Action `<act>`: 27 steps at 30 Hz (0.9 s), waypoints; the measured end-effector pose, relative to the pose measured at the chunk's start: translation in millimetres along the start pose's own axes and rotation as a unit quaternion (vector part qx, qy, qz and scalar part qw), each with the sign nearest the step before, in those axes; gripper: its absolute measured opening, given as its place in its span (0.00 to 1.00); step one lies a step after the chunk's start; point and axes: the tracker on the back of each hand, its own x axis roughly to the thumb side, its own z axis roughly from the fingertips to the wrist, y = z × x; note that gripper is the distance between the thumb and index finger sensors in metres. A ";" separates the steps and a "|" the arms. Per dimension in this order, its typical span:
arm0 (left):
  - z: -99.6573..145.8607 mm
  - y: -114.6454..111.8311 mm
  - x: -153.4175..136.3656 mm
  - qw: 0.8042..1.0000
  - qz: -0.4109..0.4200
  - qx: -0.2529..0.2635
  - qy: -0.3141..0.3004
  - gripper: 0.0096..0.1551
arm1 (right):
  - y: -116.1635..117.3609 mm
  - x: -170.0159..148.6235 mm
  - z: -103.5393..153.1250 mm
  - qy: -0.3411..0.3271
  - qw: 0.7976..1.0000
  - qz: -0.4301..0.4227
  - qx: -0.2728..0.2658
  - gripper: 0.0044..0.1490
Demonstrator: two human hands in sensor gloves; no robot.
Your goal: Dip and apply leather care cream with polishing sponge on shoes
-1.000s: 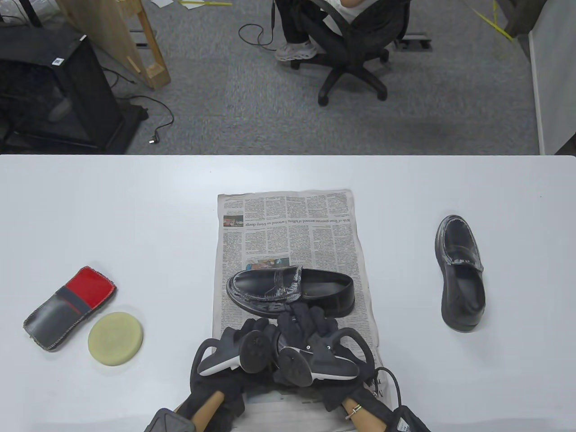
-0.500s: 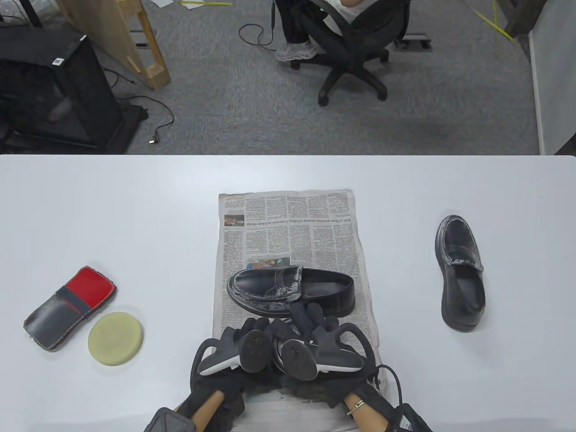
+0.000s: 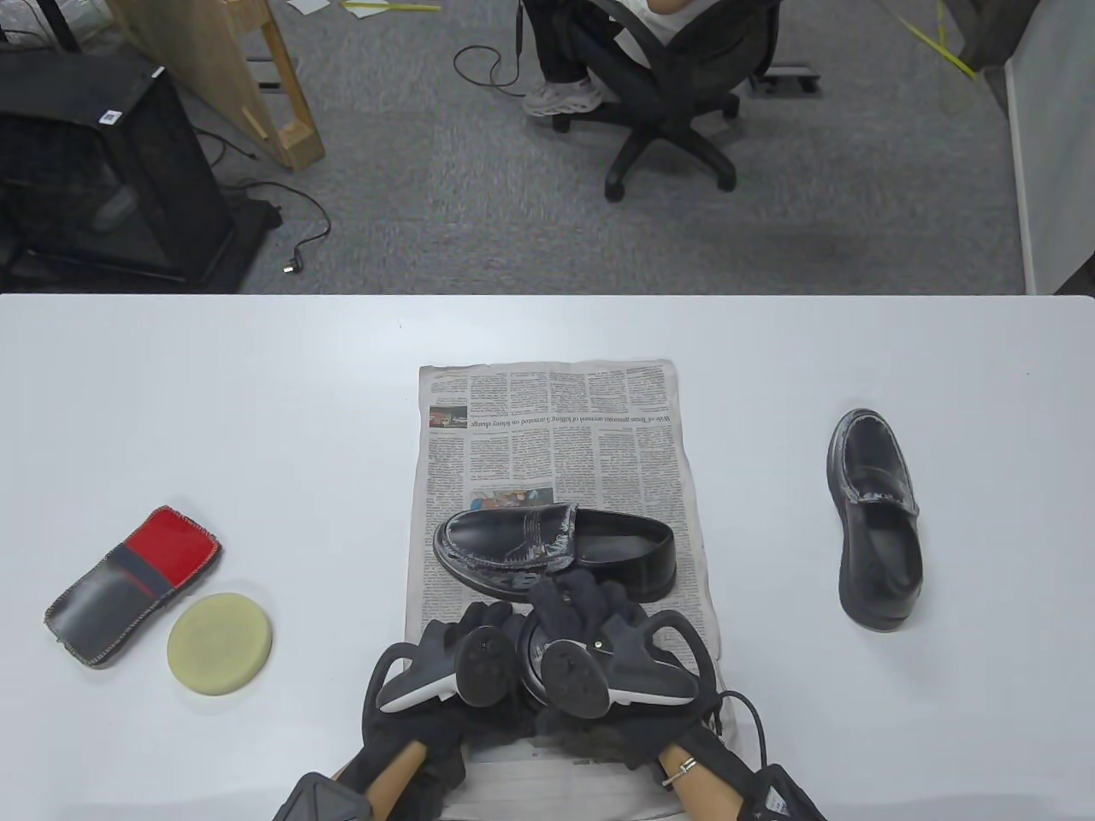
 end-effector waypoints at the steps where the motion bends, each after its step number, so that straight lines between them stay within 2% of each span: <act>1: -0.1 0.0 0.0 1.000 0.000 0.000 0.000 0.65 | -8.7 -7.0 7.4 0.016 1.000 -0.003 -0.023 0.81; 2: -0.1 0.0 0.0 1.000 0.000 0.000 0.000 0.65 | -14.8 -14.1 13.3 0.035 0.999 -0.001 -0.038 0.81; 4: -0.1 0.0 0.0 1.000 0.000 0.000 0.000 0.65 | -26.1 -41.6 29.6 0.123 0.990 0.017 -0.067 0.80; 6: -0.2 0.0 -0.1 1.000 0.000 -0.001 0.000 0.65 | -26.5 -74.7 44.5 0.226 0.971 0.028 -0.070 0.80; 9: -0.4 0.1 0.2 1.000 -0.002 -0.002 0.001 0.65 | -10.9 -123.9 58.5 0.335 0.942 -0.003 -0.032 0.78; 12: -0.4 0.1 0.0 1.000 -0.002 -0.003 0.001 0.65 | 12.1 -155.9 61.7 0.390 0.919 -0.047 0.022 0.77; 16: -0.4 0.0 -0.1 1.000 -0.002 -0.002 0.001 0.65 | 37.3 -170.7 56.6 0.422 0.901 -0.054 0.088 0.76; 17: -0.3 -0.1 -0.2 1.000 -0.002 -0.002 0.001 0.64 | 39.3 -171.4 56.1 0.424 0.899 -0.059 0.091 0.76; 23: -0.5 0.1 -0.7 1.000 -0.002 -0.001 0.002 0.64 | 40.7 -169.7 53.2 0.428 0.897 -0.048 0.097 0.78; 27: -0.2 3.9 -2.1 1.000 -0.001 0.005 -0.006 0.64 | 24.5 -158.7 55.4 0.418 0.907 -0.018 0.051 0.76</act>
